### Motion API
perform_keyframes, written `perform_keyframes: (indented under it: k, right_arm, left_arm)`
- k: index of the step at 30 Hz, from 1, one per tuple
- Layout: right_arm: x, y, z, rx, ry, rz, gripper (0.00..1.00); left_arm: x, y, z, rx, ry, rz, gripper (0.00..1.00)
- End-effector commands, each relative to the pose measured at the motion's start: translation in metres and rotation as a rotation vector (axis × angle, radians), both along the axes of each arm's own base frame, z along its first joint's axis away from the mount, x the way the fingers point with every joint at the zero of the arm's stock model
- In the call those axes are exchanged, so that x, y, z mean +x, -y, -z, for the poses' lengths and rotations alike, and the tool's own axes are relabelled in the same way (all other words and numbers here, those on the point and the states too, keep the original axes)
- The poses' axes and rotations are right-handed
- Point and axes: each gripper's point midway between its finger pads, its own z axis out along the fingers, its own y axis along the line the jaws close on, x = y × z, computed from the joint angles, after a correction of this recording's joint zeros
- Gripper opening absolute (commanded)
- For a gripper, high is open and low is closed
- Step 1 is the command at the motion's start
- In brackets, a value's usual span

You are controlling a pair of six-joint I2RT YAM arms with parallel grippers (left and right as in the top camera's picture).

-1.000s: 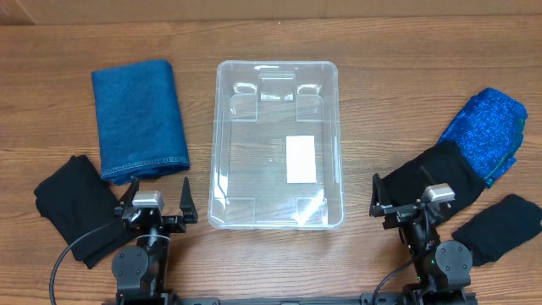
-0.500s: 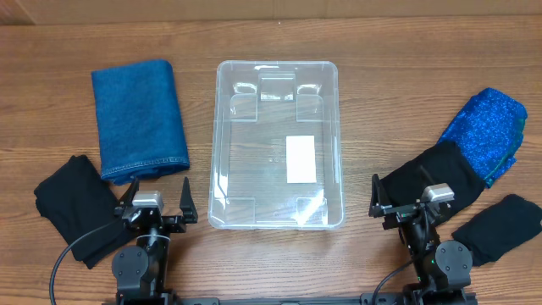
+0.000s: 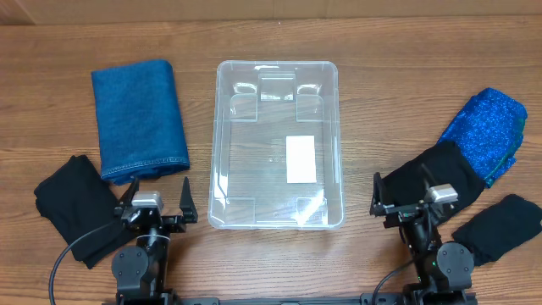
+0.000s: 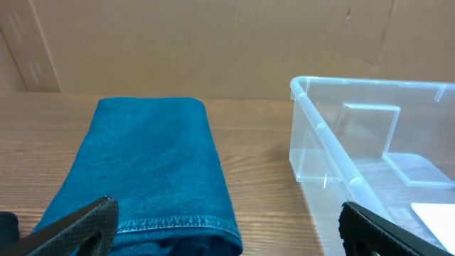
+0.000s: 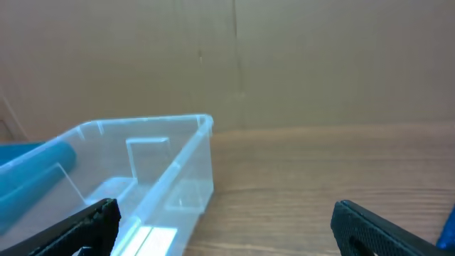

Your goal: Pack container

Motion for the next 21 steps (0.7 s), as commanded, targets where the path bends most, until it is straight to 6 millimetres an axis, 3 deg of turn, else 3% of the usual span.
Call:
perform_keyframes:
  k: [1,4,7,9,16,18,21]
  right_arm:
    - [-0.003,0.023,-0.022,0.025,0.008,0.129,1.00]
    - [-0.008,0.037,-0.040,0.014,-0.056,0.210,1.00]
    - [-0.006,0.037,-0.057,0.022,-0.167,0.214,1.00]
    - [0.001,0.035,-0.069,0.032,-0.270,0.214,1.00]
    - [0.010,-0.002,-0.074,0.017,-0.655,0.017,1.00]
    - [0.009,0.011,-0.072,0.008,-0.723,0.101,1.00]
    - [0.005,0.054,-0.061,0.074,-0.804,0.349,1.00]
  left_arm:
    - [0.000,-0.001,-0.009,-0.108,0.026,-0.012,1.00]
    - [-0.004,0.003,-0.036,-0.120,0.076,0.016,1.00]
    - [-0.010,0.004,-0.063,-0.092,0.085,0.016,1.00]
    - [-0.013,0.002,-0.071,-0.076,0.009,0.003,1.00]
    - [-0.010,-0.013,-0.089,-0.041,-0.258,-0.084,1.00]
    - [-0.002,-0.013,-0.098,-0.041,-0.298,-0.085,1.00]
    - [0.006,-0.014,-0.101,-0.042,-0.321,-0.084,1.00]
